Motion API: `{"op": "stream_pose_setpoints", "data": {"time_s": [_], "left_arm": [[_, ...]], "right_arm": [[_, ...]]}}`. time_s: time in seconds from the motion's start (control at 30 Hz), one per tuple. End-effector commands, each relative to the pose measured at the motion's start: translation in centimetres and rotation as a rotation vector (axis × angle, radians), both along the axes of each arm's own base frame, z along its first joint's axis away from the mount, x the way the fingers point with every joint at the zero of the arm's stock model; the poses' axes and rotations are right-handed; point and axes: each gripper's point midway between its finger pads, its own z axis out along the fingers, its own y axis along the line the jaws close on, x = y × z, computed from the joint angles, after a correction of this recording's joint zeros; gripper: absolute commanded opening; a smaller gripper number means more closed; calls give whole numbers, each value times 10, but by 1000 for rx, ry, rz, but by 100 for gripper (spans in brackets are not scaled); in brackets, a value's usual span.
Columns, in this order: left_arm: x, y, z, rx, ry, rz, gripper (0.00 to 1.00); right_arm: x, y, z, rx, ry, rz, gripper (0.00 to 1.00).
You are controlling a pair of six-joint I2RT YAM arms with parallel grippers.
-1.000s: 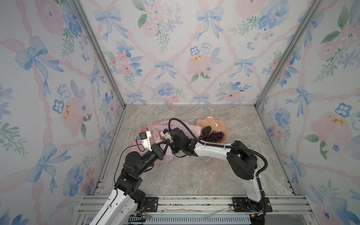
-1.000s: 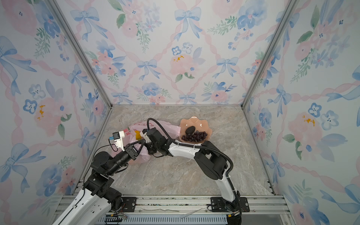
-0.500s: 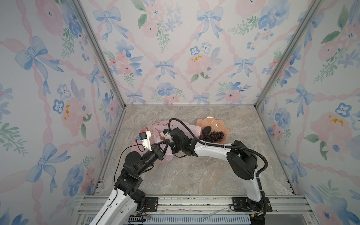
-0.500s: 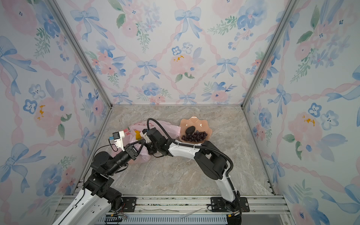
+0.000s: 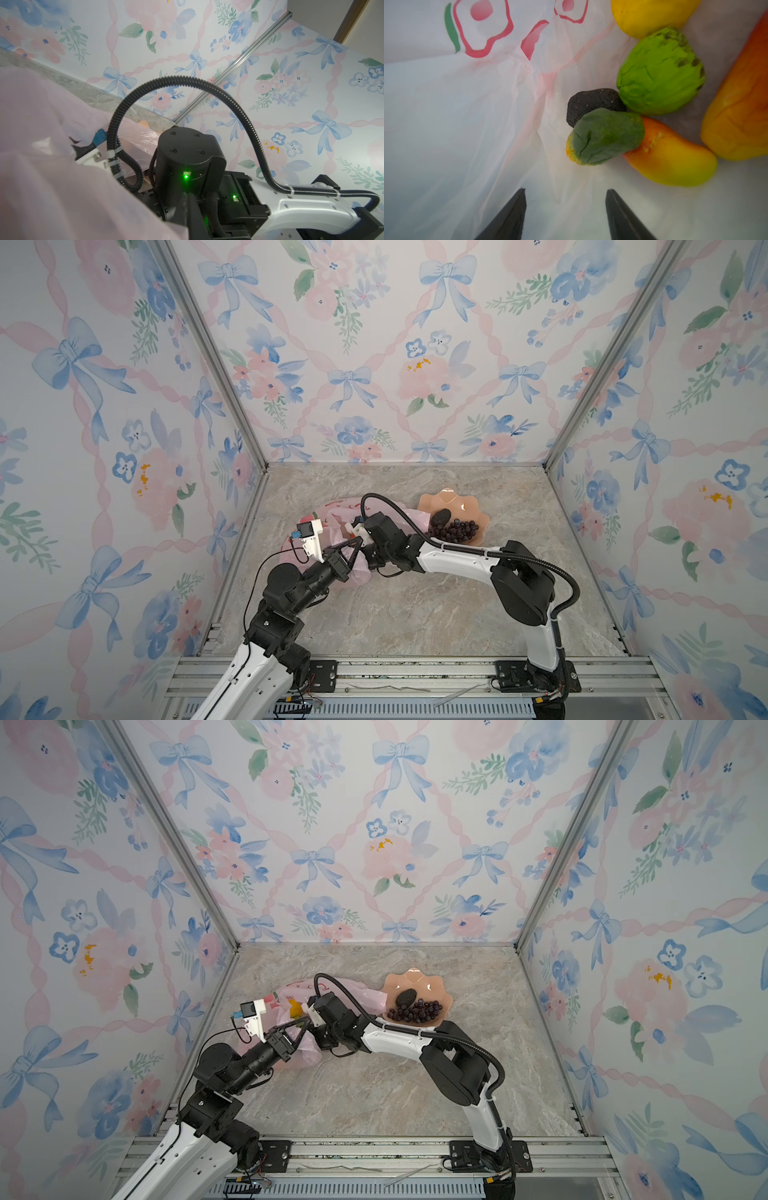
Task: Place the fruits into the plastic bag
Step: Place the fruit in the plastic bag.
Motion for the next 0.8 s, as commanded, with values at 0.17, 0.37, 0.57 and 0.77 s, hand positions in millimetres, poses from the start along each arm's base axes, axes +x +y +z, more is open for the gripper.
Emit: {"op": "stream_pose_setpoints", "data": {"time_s": [0.17, 0.37, 0.57, 0.77], "left_arm": [[-2, 1, -1, -9, -8, -6, 0], [-3, 2, -3, -5, -1, -2, 0], [-3, 2, -6, 1, 5, -2, 0], [-2, 2, -10, 0, 13, 1, 0]], "right_arm": [[5, -51, 42, -141, -183, -20, 64], [14, -91, 64, -287, -301, -69, 65], [27, -139, 91, -346, -362, -153, 67], [32, -171, 122, -292, -384, -220, 70]]}}
